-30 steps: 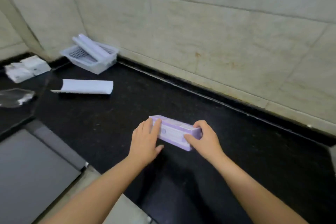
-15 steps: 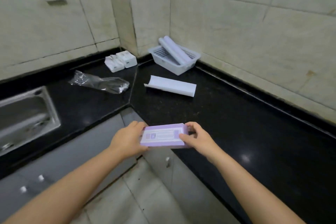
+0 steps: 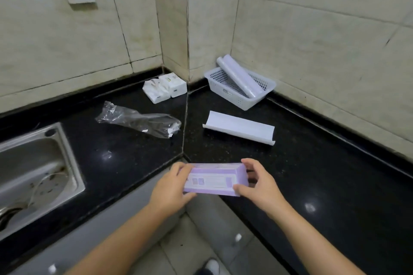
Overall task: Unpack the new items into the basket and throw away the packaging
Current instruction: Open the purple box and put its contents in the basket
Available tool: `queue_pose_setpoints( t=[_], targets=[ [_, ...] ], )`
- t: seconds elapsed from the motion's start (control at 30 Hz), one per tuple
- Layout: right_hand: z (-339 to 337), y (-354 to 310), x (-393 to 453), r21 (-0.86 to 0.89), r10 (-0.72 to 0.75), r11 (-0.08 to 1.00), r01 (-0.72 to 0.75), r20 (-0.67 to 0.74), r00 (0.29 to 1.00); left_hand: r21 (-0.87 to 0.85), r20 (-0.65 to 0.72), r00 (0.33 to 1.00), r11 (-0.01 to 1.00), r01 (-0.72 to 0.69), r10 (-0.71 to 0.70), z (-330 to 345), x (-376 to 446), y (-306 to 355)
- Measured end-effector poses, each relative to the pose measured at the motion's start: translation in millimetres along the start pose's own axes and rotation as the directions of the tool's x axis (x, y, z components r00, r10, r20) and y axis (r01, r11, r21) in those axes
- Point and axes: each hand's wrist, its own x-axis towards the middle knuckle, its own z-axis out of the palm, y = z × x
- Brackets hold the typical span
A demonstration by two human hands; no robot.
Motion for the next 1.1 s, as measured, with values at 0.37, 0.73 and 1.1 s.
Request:
queue_pose_setpoints(
  t=[0.37,0.73,1.1],
  targets=[
    [-34,-10,119,-0.372,-0.112,0.908,0.194,0.231,0.967,-0.071,0.560,0.812,0.985,-0.155,0.168,-6,160,-21],
    [-41,31,106,-0.301,0.005,0.953,0.020,0.082,0.997,-0.321,0.586,0.697,0.908,-0.268,0.413,34,219,-13],
    [-15,27,72,-0.191,0.096,0.976,-0.104,-0.050,0.994,-0.350,0.679,0.460,0.804,-0.482,0.572,37,229,-12]
  ],
)
